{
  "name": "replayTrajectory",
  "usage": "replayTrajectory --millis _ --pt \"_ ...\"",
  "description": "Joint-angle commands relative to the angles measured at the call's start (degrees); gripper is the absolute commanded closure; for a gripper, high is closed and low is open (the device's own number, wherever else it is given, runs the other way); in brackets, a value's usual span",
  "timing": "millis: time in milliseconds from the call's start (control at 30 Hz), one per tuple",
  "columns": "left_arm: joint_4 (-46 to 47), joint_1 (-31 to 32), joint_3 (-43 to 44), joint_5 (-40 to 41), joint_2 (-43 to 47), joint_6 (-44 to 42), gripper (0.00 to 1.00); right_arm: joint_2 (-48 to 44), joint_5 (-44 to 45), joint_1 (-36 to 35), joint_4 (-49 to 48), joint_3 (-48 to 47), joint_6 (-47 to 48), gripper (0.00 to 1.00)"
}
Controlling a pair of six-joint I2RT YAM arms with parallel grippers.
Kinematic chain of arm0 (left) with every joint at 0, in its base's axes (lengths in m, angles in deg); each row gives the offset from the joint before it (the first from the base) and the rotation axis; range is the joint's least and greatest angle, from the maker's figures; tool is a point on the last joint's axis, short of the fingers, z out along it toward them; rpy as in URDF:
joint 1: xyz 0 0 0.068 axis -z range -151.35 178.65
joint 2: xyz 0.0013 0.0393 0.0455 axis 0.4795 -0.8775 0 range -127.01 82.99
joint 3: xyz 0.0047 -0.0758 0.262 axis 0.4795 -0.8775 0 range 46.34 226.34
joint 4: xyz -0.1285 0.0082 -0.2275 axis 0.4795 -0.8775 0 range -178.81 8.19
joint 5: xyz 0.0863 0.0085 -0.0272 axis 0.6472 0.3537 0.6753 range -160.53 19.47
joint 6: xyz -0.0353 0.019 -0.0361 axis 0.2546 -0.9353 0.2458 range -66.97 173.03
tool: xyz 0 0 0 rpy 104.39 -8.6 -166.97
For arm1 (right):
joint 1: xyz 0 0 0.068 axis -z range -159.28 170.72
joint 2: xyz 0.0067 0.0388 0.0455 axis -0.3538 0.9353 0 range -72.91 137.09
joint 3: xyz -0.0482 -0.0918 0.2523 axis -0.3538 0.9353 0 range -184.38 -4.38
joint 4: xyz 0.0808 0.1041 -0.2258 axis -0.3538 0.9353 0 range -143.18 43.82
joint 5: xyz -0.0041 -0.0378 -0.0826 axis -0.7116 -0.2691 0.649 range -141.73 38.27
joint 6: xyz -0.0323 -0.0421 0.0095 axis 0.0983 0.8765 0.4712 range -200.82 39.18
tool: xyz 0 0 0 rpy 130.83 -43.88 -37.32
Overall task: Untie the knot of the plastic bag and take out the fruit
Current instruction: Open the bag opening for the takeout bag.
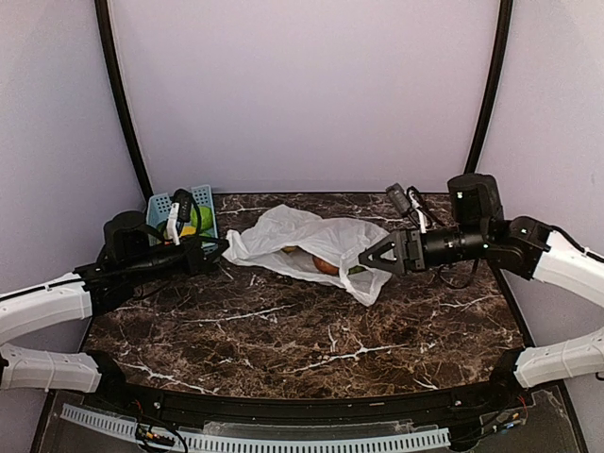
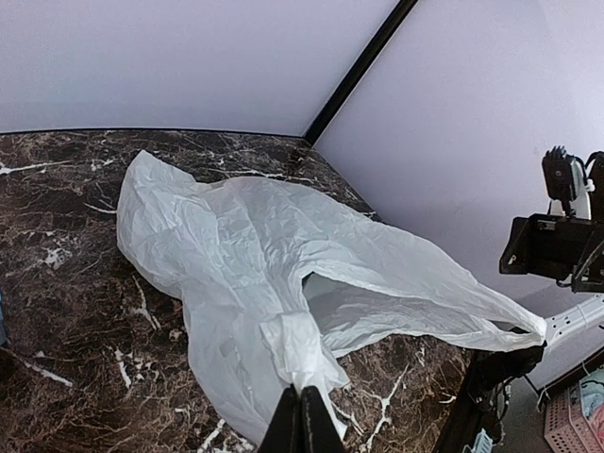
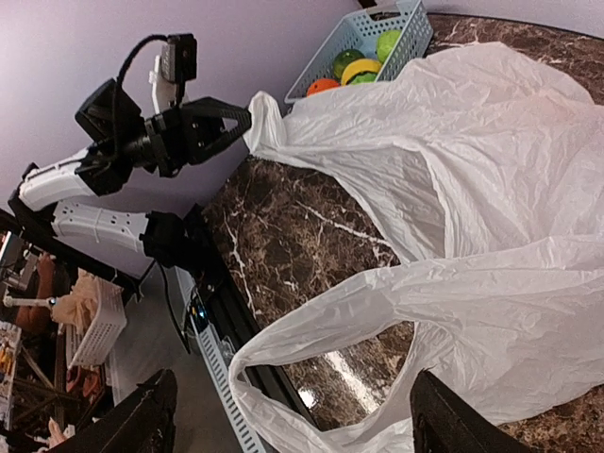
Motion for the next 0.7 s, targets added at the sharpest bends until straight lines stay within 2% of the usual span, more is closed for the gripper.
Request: replayTrajectory --millis 0,100,267,467,667 --pt "-3.3 0.2 -1.4 1.7 3.0 3.1 0.99 -3.1 5.0 -0.4 0.3 -3.5 2.5 0.13" --pt "-6.9 0.2 -0.3 2.6 3.6 2.5 0.99 -3.0 6.5 -0.4 0.2 -6.0 5.4 0.07" --pt "-8.2 0.2 -0.5 3.2 4.4 3.1 0.99 2.7 12.4 -0.5 1.7 -12.2 8.6 0.06" --pt "-9.5 0.2 -0.5 1.9 4.8 3.7 0.99 16.9 19.8 -3.5 8.9 -23.5 13.7 0.05" --pt "-10.7 0.1 0.5 0.8 4.7 3.6 0.99 29.2 21.4 -6.4 9.8 -30.9 20.7 0.04"
